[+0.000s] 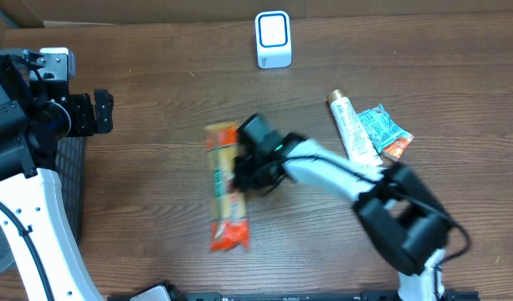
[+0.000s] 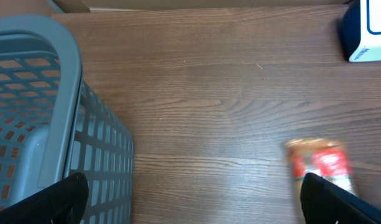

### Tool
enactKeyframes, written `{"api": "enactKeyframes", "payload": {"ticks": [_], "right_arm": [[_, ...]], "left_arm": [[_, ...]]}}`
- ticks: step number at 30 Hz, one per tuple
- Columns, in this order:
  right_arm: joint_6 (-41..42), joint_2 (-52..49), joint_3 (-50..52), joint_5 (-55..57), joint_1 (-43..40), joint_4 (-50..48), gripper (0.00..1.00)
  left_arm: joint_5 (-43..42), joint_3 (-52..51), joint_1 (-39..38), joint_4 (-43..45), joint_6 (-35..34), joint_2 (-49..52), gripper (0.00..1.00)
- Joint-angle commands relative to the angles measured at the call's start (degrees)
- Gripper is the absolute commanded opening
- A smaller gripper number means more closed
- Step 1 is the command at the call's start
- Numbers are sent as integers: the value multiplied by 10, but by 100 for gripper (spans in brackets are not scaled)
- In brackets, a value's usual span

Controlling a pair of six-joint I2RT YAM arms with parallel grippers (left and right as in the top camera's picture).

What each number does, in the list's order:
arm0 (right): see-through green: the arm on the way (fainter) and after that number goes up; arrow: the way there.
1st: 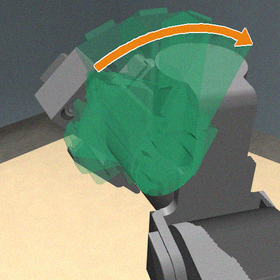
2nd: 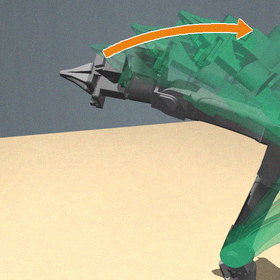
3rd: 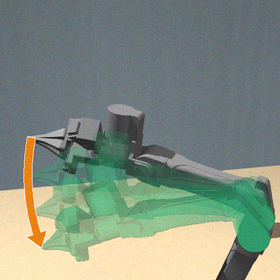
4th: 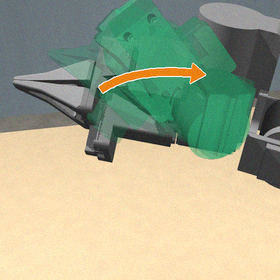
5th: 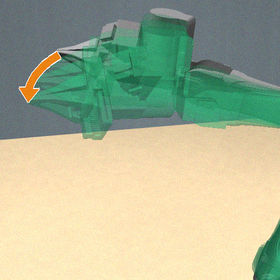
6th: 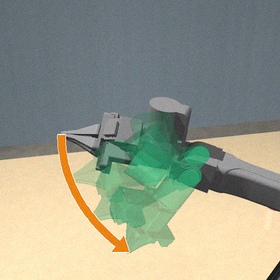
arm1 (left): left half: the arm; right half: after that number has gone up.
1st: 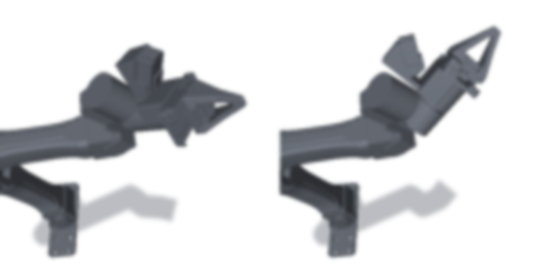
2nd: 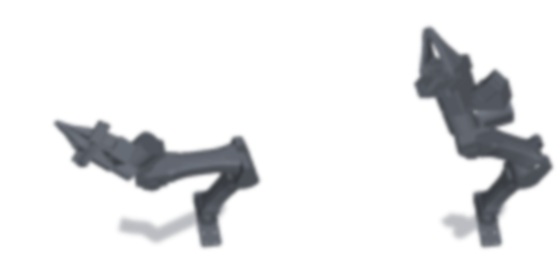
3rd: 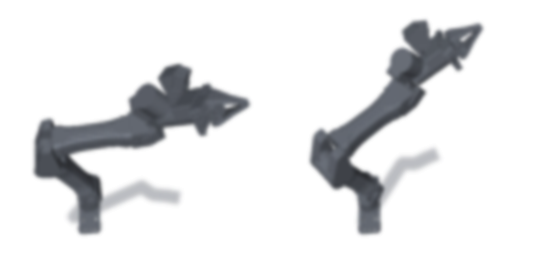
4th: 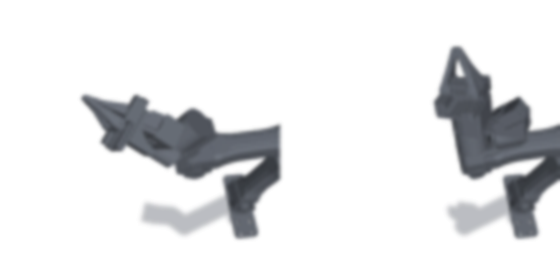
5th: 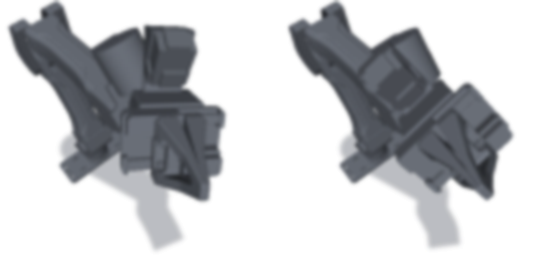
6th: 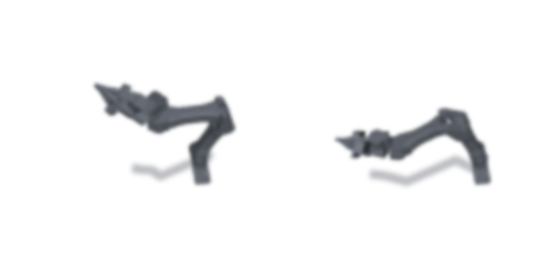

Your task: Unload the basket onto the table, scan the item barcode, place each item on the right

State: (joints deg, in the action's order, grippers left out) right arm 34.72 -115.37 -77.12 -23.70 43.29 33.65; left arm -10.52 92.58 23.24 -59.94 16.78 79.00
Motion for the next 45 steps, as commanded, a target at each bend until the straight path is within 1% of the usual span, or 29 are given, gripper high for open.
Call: {"api": "enactKeyframes", "payload": {"ticks": [1,4,6,9,13,20,24,30,31,34,36,37,40,42,43,45], "right_arm": [[-80,79,-23,74,-32,79,4],[-120,91,-77,174,-34,234,3],[-124,90,-112,287,-29,335,4],[-124,89,-119,363,-21,388,4],[-123,67,-119,395,-4,395,4],[-120,-19,-119,390,25,360,4],[-120,-28,-123,369,48,345,4],[-108,-28,-194,347,78,374,4],[-108,-28,-209,330,83,378,6],[-129,-28,-233,239,99,368,43],[-160,-28,-234,168,110,344,60],[-173,-28,-234,132,116,334,64],[-216,-28,-234,50,127,313,66],[-217,-28,-234,59,127,312,68],[-217,-28,-234,75,124,315,70],[-217,-28,-235,125,113,330,72]], "left_arm": [[-5,8,0,2,10,1,100],[-5,8,0,2,10,1,100],[-5,8,0,2,10,1,100],[-5,8,0,2,10,1,100],[-5,8,0,2,10,1,100],[-5,8,0,2,10,1,100],[-5,8,0,2,10,1,100],[-5,8,0,2,10,1,100],[-5,8,0,2,10,1,100],[-5,8,0,2,10,1,100],[-5,8,0,2,10,1,100],[-5,8,0,2,10,1,100],[-5,8,0,2,10,1,100],[-5,8,0,2,10,1,100],[-5,8,0,2,10,1,100],[-5,8,0,2,10,1,100]]}}
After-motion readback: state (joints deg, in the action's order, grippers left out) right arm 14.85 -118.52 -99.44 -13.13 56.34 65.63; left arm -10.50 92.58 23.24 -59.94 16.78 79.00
